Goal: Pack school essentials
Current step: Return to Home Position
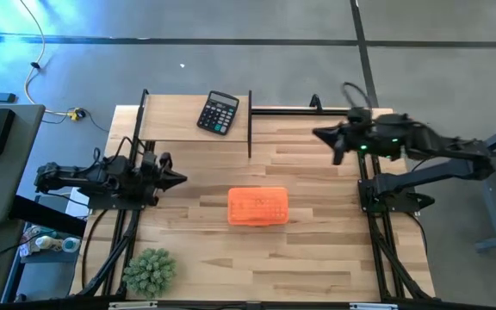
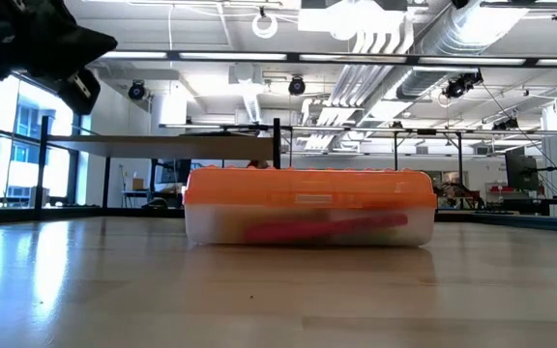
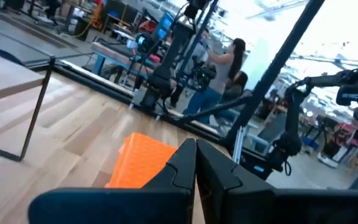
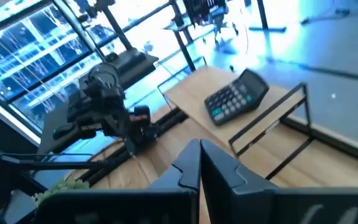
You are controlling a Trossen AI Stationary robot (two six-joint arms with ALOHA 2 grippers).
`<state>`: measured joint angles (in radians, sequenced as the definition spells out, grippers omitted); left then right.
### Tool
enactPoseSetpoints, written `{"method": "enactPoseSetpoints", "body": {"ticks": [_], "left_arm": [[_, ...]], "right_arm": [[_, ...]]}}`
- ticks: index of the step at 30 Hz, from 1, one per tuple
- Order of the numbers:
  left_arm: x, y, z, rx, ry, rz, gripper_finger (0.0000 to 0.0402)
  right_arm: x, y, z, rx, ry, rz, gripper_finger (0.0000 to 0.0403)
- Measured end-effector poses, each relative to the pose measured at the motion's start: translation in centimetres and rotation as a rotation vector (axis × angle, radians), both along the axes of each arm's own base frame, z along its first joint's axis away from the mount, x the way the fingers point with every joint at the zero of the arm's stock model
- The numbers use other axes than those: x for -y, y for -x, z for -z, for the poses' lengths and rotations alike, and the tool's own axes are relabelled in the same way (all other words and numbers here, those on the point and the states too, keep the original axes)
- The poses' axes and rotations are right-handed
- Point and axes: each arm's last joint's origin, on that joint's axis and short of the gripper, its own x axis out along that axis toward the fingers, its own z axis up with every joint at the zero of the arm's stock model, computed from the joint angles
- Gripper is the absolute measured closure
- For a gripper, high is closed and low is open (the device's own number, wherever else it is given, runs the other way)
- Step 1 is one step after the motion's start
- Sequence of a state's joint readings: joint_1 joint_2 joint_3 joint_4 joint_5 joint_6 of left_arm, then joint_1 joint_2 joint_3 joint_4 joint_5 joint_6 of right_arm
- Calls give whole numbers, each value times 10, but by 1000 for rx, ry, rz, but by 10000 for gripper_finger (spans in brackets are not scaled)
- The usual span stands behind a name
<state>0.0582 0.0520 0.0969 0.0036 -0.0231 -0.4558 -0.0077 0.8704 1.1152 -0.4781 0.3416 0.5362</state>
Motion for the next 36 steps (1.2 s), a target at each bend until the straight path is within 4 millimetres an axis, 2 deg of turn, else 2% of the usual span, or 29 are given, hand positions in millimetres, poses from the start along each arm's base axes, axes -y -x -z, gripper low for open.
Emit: {"method": "enactPoseSetpoints", "body": {"ticks": [7,10,14,19,26,36], "left_arm": [[-1,-4,21,-34,90,-35,401],[-2,-5,28,-55,149,-62,401],[-2,-5,26,-32,166,-67,401],[-2,-5,25,-26,159,-68,402],[-3,-5,25,-26,142,-94,401],[-3,-5,25,-30,118,-94,401]], "right_arm": [[1,52,-8,16,67,6,403],[2,73,-3,-34,66,50,403],[3,94,9,-117,11,136,403],[3,98,41,-152,-19,153,403],[1,98,94,-104,-92,85,403],[-6,89,151,64,-98,-166,403]]}}
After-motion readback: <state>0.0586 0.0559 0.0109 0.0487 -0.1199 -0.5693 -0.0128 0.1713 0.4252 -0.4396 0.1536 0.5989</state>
